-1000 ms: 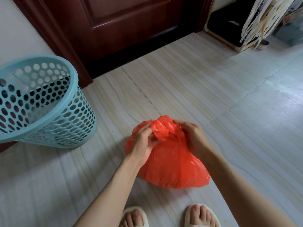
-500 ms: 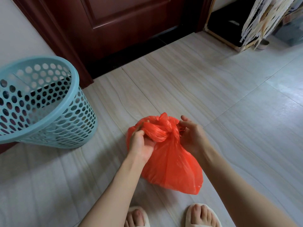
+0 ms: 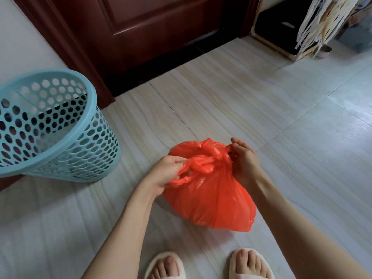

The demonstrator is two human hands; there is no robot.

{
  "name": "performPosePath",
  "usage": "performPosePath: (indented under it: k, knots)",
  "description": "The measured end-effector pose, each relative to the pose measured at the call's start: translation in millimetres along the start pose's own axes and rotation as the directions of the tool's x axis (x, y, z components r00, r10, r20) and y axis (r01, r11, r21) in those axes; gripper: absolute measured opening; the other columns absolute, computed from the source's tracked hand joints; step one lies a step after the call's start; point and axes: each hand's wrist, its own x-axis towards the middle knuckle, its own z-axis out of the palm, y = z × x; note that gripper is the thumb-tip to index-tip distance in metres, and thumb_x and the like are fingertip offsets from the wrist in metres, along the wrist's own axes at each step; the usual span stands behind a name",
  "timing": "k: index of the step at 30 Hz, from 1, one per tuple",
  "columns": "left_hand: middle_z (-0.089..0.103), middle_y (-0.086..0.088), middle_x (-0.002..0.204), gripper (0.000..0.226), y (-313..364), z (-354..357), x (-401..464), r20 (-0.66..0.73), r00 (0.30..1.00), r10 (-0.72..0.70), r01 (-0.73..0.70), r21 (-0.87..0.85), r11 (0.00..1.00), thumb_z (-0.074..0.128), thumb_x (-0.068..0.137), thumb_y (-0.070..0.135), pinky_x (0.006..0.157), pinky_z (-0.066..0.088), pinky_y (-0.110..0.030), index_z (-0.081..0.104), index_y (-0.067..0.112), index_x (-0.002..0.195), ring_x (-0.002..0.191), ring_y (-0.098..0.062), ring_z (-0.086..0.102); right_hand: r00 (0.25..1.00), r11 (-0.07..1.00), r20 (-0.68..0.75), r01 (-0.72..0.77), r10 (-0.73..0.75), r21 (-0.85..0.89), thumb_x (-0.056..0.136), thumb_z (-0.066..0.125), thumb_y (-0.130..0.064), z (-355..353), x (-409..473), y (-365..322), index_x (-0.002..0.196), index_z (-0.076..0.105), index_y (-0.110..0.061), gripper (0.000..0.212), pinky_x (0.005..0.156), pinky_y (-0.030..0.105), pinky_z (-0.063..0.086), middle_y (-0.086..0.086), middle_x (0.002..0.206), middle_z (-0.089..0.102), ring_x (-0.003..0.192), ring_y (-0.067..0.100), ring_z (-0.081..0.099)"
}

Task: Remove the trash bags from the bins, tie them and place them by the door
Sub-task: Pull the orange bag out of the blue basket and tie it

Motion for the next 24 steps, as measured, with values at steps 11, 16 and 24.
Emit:
performPosePath:
  k: [11,16,24]
  knots:
    - [0.043,0.005,0.047,0.045,-24.8,-22.9,0.1,-0.115,0.977,0.180,-0.148,0.245,0.958,0.061,0.087,0.035,0.054,0.032,-0.021,0.049,0.016,0.047,0.047,-0.006,0.038,0.976,0.819,0.009,-0.186,0.215,0.543,0.061,0.046,0.013,-20.6,9.7,-13.4,0.102,0.052,-0.015,0.050,0.055,0.020,0.026,0.001,0.058,0.035,0.039,0.010,0.037]
    - [0.034,0.008,0.042,0.044,-31.7,-22.5,-0.9,-0.221,0.971,0.086,-0.099,-0.049,0.994,0.053,0.093,0.028,0.043,0.026,-0.017,0.039,0.016,0.053,0.040,-0.007,0.029,0.973,0.936,0.098,-0.230,0.211,0.266,0.071,0.056,0.005,-32.9,5.2,-20.3,0.091,0.050,-0.012,0.027,0.043,0.021,0.030,0.001,0.049,0.038,0.043,0.009,0.030]
    - [0.023,0.011,0.033,0.049,-54.2,-35.3,-8.3,-0.522,0.852,0.038,-0.060,-0.025,0.998,0.062,0.086,0.029,0.032,0.016,-0.014,0.037,0.017,0.046,0.029,-0.006,0.020,0.996,0.876,0.042,0.094,-0.084,-0.473,0.087,0.047,0.010,-30.7,0.4,-23.1,0.081,0.060,-0.008,0.022,0.040,0.019,0.044,0.007,0.059,0.040,0.037,0.007,0.043]
